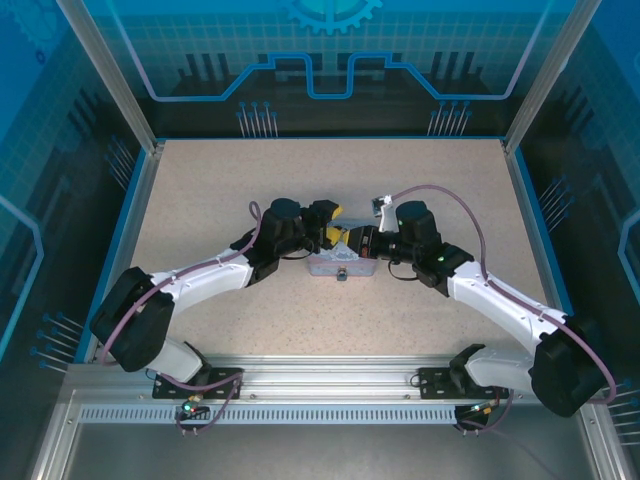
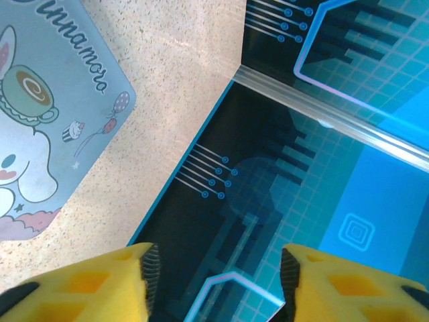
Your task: Unlock the padlock with the key
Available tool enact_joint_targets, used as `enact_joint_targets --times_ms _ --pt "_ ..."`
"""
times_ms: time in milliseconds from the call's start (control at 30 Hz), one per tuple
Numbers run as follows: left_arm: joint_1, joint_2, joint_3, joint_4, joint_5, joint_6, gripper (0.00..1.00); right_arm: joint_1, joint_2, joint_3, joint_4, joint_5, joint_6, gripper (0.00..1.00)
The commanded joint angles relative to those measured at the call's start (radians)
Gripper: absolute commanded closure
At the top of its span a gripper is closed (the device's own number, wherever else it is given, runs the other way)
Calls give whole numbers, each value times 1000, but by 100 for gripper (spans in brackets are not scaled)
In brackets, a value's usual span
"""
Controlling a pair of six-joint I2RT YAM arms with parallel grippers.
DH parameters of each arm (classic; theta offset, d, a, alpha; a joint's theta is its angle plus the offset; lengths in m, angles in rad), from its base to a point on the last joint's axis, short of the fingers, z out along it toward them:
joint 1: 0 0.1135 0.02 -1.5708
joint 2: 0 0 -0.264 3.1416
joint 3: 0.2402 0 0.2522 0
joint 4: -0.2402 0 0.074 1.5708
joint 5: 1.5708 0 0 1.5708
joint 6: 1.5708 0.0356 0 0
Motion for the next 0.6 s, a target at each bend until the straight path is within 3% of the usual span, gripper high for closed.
enact_joint_targets --times_ms 0,67,233,567 --pt "-1 -27 -17 -38 -3 27 31 -15 -16 25 -17 -3 -14 100" --pt "-2 -40 -14 -71 -7 39 25 -17 -14 35 -22 -4 -18 100" --pt "-4 -49 -23 -86 -5 43 21 -17 9 62 -16 -16 -16 100" --pt "-12 -10 -3 -16 5 4 22 20 70 113 20 -23 4 100"
